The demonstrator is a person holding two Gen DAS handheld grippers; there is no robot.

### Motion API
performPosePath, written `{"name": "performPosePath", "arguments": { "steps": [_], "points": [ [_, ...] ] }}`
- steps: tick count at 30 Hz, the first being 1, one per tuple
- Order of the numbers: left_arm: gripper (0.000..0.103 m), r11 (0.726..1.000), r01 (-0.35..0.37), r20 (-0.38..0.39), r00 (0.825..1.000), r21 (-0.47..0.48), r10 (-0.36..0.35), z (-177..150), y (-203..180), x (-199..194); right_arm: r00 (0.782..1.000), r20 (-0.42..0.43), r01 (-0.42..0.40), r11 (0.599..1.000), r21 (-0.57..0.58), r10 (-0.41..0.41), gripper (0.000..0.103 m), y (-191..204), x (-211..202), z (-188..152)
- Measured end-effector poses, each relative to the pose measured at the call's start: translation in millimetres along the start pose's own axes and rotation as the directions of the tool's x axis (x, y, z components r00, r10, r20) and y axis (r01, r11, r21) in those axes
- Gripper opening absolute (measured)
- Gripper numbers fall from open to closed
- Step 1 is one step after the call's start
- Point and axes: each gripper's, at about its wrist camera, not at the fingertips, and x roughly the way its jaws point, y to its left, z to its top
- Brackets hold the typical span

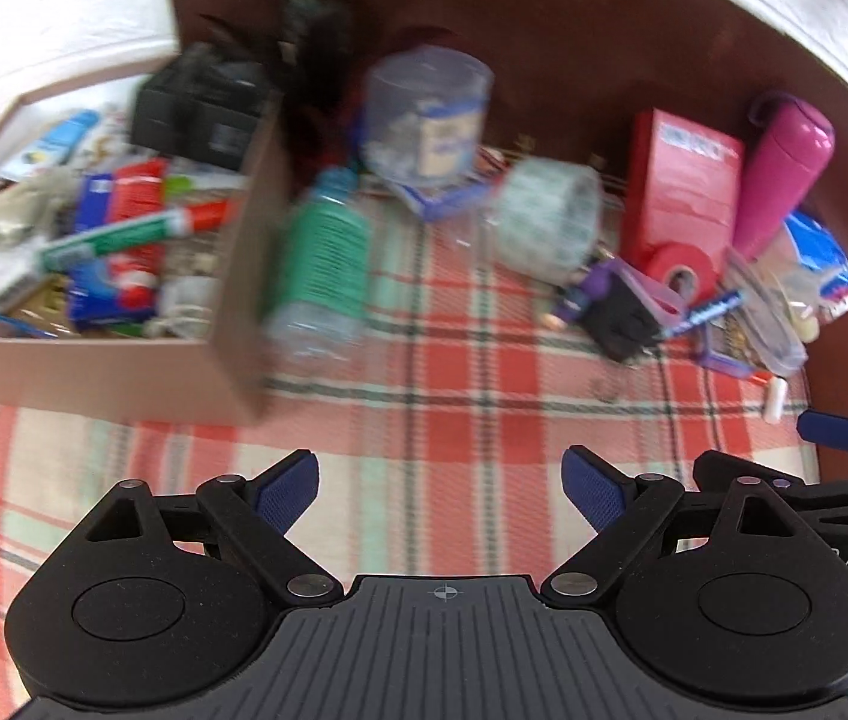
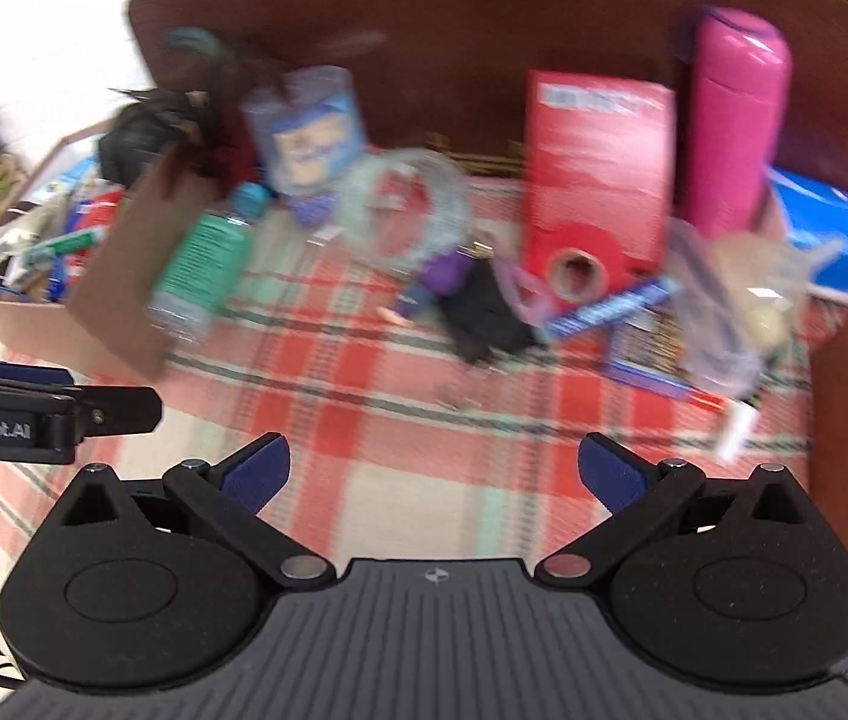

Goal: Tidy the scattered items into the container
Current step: 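Withdraw both tools from the box toward the remaining items on the bed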

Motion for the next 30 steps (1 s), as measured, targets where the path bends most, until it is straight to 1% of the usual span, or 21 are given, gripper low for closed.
{"name": "performPosePath", "arguments": {
  "steps": [7, 16, 20, 23, 26, 30],
  "points": [
    [0.095, 1.000, 0.010, -0.037, 0.999, 0.016, -0.009, 3, -48, 30, 0.999, -0.032, 0.040, 0.999, 0.026, -0.040, 0.102, -57, 12, -10],
    [0.094, 0.997, 0.008, -0.054, 0.999, 0.082, -0.004, 32, -92, 70, 0.995, -0.057, 0.086, 0.992, 0.096, -0.081, 0.102, -114, 43, -4],
    [0.090, 0.992, 0.016, -0.076, 0.997, 0.128, -0.006, 44, -111, 95, 0.993, -0.059, 0.108, 0.986, 0.123, -0.102, 0.102, -132, 55, -5],
    [0.088, 0.990, 0.021, -0.101, 0.995, 0.140, -0.007, 50, -118, 113, 0.993, -0.065, 0.108, 0.984, 0.143, -0.099, 0.102, -143, 65, -7],
    [0.087, 0.991, 0.029, -0.114, 0.993, 0.132, -0.014, 57, -120, 126, 0.993, -0.064, 0.110, 0.981, 0.158, -0.101, 0.102, -146, 74, -8],
    [0.084, 0.996, 0.037, -0.110, 0.993, 0.084, -0.028, 68, -115, 137, 0.991, -0.070, 0.122, 0.979, 0.164, -0.112, 0.100, -148, 85, -9]
  ]
}}
